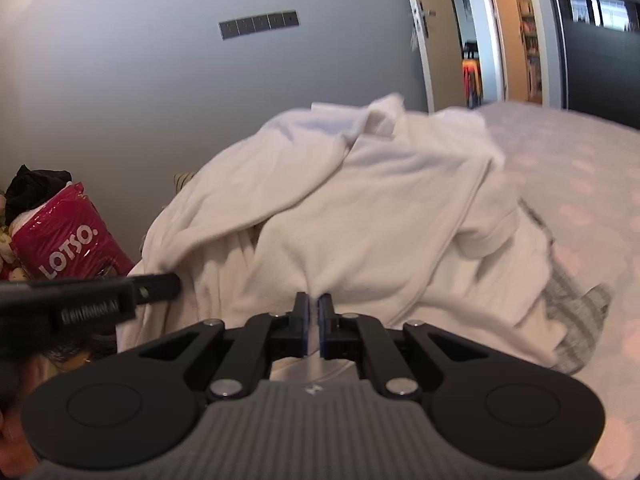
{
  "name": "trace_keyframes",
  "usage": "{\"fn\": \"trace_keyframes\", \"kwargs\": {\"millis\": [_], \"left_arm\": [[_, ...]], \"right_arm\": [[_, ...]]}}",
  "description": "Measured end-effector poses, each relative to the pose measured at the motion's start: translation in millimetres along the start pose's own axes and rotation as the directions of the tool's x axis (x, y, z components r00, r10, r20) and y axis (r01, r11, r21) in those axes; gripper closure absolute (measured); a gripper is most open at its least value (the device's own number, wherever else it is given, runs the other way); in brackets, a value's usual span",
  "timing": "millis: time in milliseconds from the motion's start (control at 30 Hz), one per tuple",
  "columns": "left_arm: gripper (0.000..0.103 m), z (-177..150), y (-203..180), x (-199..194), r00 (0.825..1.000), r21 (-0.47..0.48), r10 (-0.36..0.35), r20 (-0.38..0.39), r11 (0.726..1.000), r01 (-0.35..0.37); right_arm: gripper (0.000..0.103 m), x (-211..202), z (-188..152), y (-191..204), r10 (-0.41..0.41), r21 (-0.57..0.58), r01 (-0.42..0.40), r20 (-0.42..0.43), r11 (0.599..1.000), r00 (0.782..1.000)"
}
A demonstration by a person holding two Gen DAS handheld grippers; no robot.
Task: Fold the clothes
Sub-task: 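Grasp the cream long-sleeve shirt with the left gripper while the right gripper grasps it too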
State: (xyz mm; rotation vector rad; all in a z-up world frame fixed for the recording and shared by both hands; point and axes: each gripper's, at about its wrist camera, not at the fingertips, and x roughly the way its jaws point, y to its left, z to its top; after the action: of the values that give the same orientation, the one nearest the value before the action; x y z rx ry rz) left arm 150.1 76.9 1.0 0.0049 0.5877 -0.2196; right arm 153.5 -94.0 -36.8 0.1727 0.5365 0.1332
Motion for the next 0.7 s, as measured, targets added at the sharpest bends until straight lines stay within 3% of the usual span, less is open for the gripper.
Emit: {"fn": "trace_keyframes", "kwargs": {"millis": [167, 367, 533, 633, 700], "left_arm": [[0.099, 17, -21, -34, 0.997, 0.041, -0.045, 0.068, 0.998, 0.043], [0.099, 49, -70, -82, 0.977, 0.159, -0.159, 0.142, 0.978, 0.136], [0.099, 63, -127, -111, 0.947, 0.242, -0.277, 0.163, 0.942, 0.234], [0.099, 71, -164, -132, 0.911, 0.294, -0.371, 0.180, 0.904, 0.311], [0.099, 76, -188, -147, 0.876, 0.320, -0.453, 0.166, 0.865, 0.387]], "right_arm": [[0.098, -48, 14, -5, -0.085, -0.080, 0.092, 0.094, 0.993, 0.992], [0.098, -122, 38, -40, -0.228, -0.080, 0.250, 0.217, 0.965, 0.949], [0.098, -192, 46, -83, -0.375, -0.046, 0.405, 0.291, 0.913, 0.880], [0.098, -237, 45, -106, -0.465, -0.024, 0.500, 0.331, 0.866, 0.821], [0.098, -270, 45, -118, -0.528, -0.011, 0.572, 0.369, 0.820, 0.765]]}}
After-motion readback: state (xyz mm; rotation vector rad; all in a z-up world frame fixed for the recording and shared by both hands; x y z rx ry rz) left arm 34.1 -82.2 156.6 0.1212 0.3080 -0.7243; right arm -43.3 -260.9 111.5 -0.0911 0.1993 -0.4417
